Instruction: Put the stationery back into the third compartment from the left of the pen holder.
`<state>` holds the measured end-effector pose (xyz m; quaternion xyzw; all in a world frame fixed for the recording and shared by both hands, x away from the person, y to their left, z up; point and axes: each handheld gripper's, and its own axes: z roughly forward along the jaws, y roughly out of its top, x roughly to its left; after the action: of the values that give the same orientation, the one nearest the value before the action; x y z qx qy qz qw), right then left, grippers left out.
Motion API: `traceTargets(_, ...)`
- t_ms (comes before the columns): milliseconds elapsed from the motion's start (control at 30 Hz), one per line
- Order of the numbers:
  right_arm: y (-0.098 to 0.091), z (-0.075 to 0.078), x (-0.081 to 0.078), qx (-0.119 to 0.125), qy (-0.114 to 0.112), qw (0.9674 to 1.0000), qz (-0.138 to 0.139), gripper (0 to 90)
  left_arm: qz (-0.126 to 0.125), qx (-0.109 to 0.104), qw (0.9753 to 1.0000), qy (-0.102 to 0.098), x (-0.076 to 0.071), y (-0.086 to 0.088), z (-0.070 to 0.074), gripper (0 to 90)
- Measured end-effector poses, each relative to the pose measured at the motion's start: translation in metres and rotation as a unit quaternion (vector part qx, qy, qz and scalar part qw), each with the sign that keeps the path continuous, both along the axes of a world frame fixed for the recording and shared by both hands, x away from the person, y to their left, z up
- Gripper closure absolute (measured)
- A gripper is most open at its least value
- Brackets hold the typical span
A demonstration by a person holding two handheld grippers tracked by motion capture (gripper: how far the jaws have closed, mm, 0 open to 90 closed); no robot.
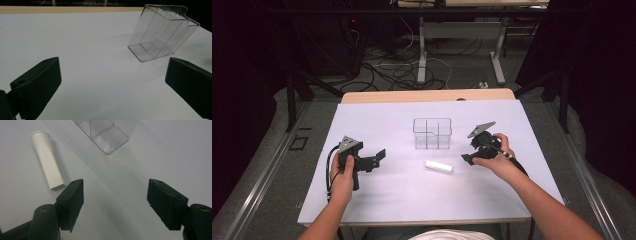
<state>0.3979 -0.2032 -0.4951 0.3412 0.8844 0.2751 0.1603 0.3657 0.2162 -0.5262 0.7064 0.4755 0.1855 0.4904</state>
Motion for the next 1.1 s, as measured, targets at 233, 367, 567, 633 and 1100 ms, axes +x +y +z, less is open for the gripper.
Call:
traceTargets(233,0.02,0.005,0.004,-0.035,0.004,0.9982,0.049,29.2,0.001,0.0,1.0,0.0,0.0,0.0,0.0,0.2)
traceTargets(367,0.031,0.007,0.006,-0.05,0.015,0.9957,0.076,35.3,0.003,0.0,1.0,0.0,0.001,0.001,0.0,0.3)
traceTargets(567,0.046,0.01,0.006,-0.05,0.01,0.9924,0.112,40.8,0.003,0.0,1.0,0.001,0.001,0.002,-0.001,0.3)
traceTargets(633,0.052,0.01,0.006,-0.054,0.017,0.9901,0.129,42.2,0.002,0.001,1.0,0.001,0.001,0.002,-0.001,0.3)
traceTargets(1100,0.079,0.008,0.009,-0.062,0.04,0.9842,0.161,42.6,0.002,0.004,1.0,0.0,0.002,0.001,-0.001,0.3)
